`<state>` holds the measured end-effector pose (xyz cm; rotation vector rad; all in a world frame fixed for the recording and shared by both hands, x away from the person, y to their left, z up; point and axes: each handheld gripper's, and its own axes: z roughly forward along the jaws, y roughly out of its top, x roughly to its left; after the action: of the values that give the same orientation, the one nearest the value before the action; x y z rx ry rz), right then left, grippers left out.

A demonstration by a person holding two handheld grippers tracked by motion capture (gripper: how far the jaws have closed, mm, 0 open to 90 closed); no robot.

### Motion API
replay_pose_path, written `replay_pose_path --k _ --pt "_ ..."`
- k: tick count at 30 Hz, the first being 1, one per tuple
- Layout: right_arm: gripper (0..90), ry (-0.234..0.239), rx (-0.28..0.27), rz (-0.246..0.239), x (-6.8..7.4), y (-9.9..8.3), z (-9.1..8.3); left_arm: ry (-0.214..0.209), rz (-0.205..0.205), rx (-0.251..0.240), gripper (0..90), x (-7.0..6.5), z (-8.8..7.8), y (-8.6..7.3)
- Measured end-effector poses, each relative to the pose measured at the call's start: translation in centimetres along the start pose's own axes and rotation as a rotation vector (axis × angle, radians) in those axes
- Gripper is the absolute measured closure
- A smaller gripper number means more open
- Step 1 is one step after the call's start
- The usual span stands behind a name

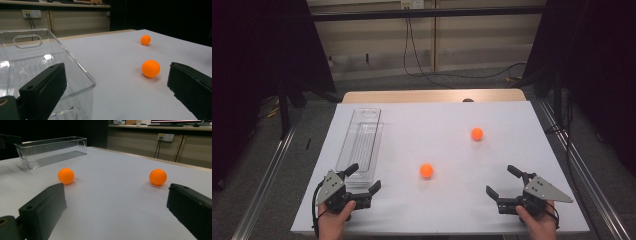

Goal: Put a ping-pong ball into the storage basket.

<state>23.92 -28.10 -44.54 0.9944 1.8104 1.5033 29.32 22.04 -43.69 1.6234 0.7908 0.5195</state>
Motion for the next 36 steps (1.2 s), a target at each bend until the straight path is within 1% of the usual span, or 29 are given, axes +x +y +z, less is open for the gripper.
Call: replay_pose_path --k 6,10,14,15,19,20,22,23,25,26,27,30,31,32,34,36 --pt "1.8 -0.005 -0.003 0.007 -0.1 0.0 -0.1 0.0 0.001 0.002 2.4 0.0 0.0 0.0" --pt "1.8 0.004 0.0 0.002 0.0 0.0 0.0 -0.008 -0.005 -0.002 2.4 -0.2 0.2 0.1" --pt "1.8 0.003 -0.005 0.001 0.1 0.0 0.1 -0.013 0.003 0.002 2.4 -0.3 0.3 0.1" --pt "1.8 0.005 -0.007 0.001 0.1 0.0 0.0 -0.019 -0.008 -0.001 2.4 -0.4 0.4 0.1" --pt "1.7 0.005 -0.005 0.002 0.1 0.0 0.0 -0.031 -0.005 -0.003 2.3 -0.5 0.6 0.3" --pt "1.7 0.006 -0.006 0.002 0.1 0.0 -0.1 -0.031 -0.013 -0.004 2.3 -0.6 0.6 0.3" --pt "1.7 0.007 -0.005 0.001 0.1 -0.1 -0.2 -0.034 -0.007 -0.001 2.3 -0.6 0.7 0.3" --pt "1.8 0.006 -0.006 0.002 0.1 -0.1 -0.2 -0.043 -0.011 -0.004 2.3 -0.7 0.8 0.4" --pt "1.8 0.005 -0.007 0.001 0.1 -0.1 -0.2 -0.043 -0.014 -0.003 2.2 -0.9 0.9 0.4" --pt "1.8 0.005 -0.007 0.001 0.1 -0.1 -0.2 -0.046 -0.007 -0.001 2.2 -0.9 0.9 0.5" --pt "1.8 0.004 -0.009 -0.003 0.1 0.0 -0.3 -0.049 -0.014 0.0 2.3 -1.0 1.1 0.5" --pt "1.8 0.004 -0.011 -0.003 0.0 0.0 -0.3 -0.054 -0.014 0.002 2.3 -1.1 1.2 0.5" --pt "1.8 0.003 -0.011 -0.003 0.0 0.0 -0.3 -0.054 -0.005 0.005 2.3 -1.1 1.2 0.5" --pt "1.8 0.003 -0.011 -0.002 0.0 0.0 -0.3 -0.055 -0.005 0.004 2.3 -1.1 1.2 0.6" --pt "1.8 0.005 -0.011 -0.002 0.1 0.0 -0.3 -0.061 -0.013 0.0 2.3 -1.2 1.3 0.6" --pt "1.8 0.004 -0.012 -0.002 0.1 0.0 -0.3 -0.064 -0.007 0.005 2.2 -1.2 1.5 0.6"
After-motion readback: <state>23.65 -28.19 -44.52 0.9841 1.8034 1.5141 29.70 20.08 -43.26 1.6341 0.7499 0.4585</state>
